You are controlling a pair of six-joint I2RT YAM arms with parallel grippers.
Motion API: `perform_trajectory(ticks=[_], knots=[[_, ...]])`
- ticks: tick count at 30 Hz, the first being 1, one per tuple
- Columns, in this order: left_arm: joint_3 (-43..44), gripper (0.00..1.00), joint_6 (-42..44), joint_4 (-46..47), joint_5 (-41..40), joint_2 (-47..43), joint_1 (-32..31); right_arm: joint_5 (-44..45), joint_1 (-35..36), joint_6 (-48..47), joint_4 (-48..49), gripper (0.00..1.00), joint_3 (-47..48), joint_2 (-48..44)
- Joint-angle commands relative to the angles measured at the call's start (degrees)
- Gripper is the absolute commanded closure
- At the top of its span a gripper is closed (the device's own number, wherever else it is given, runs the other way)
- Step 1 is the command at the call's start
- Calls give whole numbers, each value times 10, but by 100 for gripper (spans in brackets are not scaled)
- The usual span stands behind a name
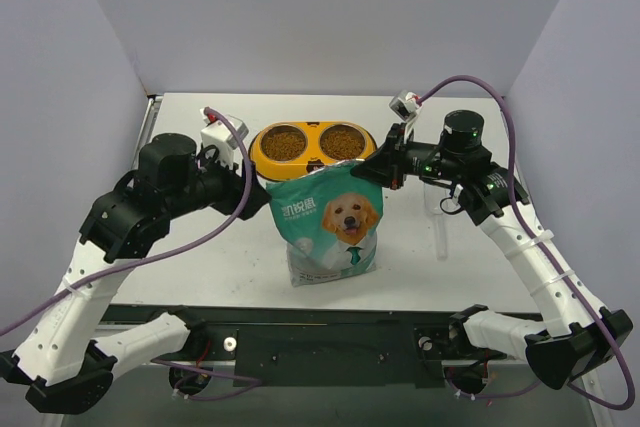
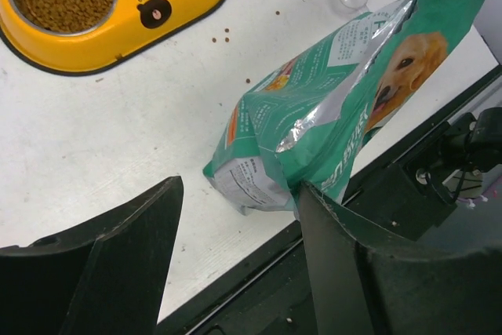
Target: Serve the pet food
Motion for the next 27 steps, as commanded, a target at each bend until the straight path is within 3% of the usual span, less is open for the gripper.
perform_trajectory(ticks=[1, 9, 12, 16, 18, 19, 26, 27], knots=[[-33, 30, -37, 62, 64, -8, 16, 13, -11, -11, 53, 100, 14, -25], [-57, 31, -70, 158, 147, 1, 19, 10, -9, -9, 53, 100, 17, -25], [-64, 38, -75, 171, 142, 4, 21, 10, -10, -10, 53, 100, 17, -28], [-61, 57, -72, 174, 131, 10, 20, 13, -10, -14, 53, 100, 17, -27], [-59, 90, -61, 161, 114, 3, 23, 18, -10, -18, 52, 100, 16, -29], [-58, 100, -44, 150, 111, 2, 25, 23, -10, -18, 52, 100, 14, -31], [-74, 100, -42, 138, 105, -33, 26, 24, -10, -16, 53, 100, 17, -32], [-76, 95, -47, 146, 108, -33, 26, 24, -10, -15, 52, 100, 16, -30]])
